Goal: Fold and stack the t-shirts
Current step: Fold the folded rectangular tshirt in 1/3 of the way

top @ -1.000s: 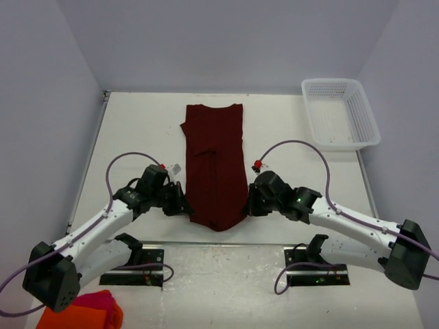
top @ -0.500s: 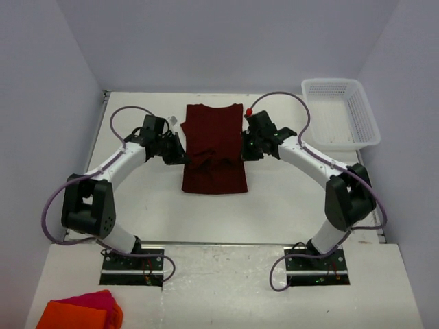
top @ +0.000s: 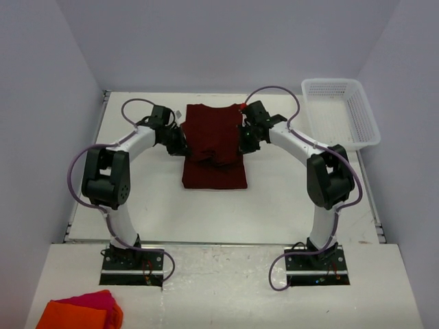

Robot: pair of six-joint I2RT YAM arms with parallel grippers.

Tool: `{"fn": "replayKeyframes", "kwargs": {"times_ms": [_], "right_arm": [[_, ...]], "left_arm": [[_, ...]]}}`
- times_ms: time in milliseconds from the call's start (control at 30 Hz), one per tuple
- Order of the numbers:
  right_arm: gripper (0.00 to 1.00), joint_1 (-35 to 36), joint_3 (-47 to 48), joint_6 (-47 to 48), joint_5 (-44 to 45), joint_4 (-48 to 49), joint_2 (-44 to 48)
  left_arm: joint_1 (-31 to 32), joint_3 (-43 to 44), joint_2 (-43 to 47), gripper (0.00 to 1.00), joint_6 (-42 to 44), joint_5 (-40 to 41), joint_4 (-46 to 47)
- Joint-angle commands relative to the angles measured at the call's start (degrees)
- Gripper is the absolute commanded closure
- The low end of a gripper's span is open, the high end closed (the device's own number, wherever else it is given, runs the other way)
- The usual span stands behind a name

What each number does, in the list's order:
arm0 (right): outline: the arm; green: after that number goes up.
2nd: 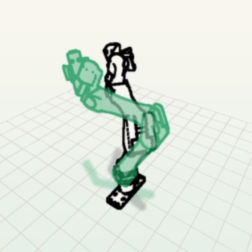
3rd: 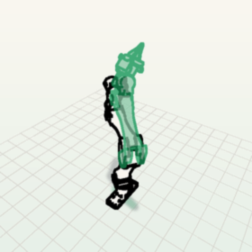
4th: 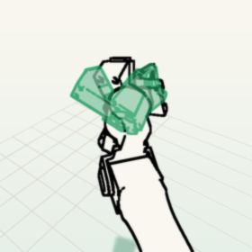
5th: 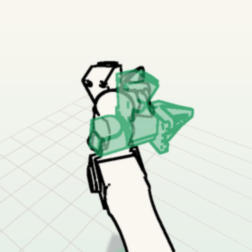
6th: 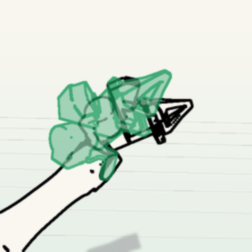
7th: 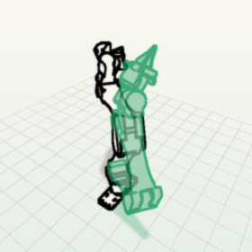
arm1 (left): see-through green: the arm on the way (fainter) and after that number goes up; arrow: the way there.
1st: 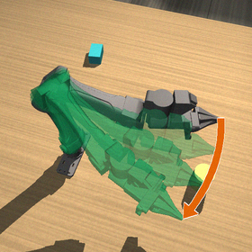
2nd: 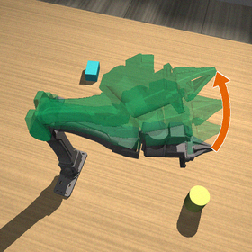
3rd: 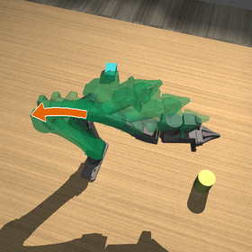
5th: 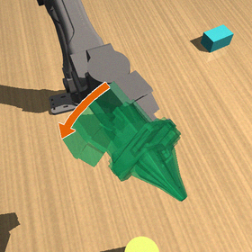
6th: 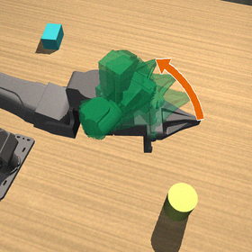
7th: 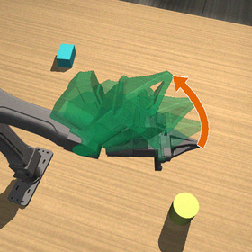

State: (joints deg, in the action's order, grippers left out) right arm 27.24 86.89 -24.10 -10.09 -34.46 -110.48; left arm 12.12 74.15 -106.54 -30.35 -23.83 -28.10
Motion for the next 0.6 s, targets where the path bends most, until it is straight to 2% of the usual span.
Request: {"fn": "replayKeyframes", "kwargs": {"times_ms": [0, 367, 500, 533, 567], "right_arm": [[1.00, -1.05, 3.89, 1.33, -1.16, -1.40, -0.79], [1.00, -4.65, 11.71, 3.09, -4.32, -3.60, -8.70], [1.00, -6.24, 20.91, 4.67, -6.44, -6.93, -15.54], [0.94, -6.50, 23.47, 4.76, -6.00, -8.59, -18.78], [0.84, -7.29, 29.94, 5.46, -3.91, -9.91, -20.38]], "left_arm": [[-0.52, 4.07, -2.08, 1.00, 1.52, -0.34, 0.41], [-0.69, 7.85, -6.57, 1.00, -0.76, 0.98, 1.64], [-0.87, 8.82, -8.15, 0.99, -1.99, 0.90, 3.22], [-1.04, 9.95, -8.50, 0.96, -2.17, 1.50, 3.05], [-1.22, 10.31, -8.51, 0.78, -2.35, 2.90, 3.66]]}}
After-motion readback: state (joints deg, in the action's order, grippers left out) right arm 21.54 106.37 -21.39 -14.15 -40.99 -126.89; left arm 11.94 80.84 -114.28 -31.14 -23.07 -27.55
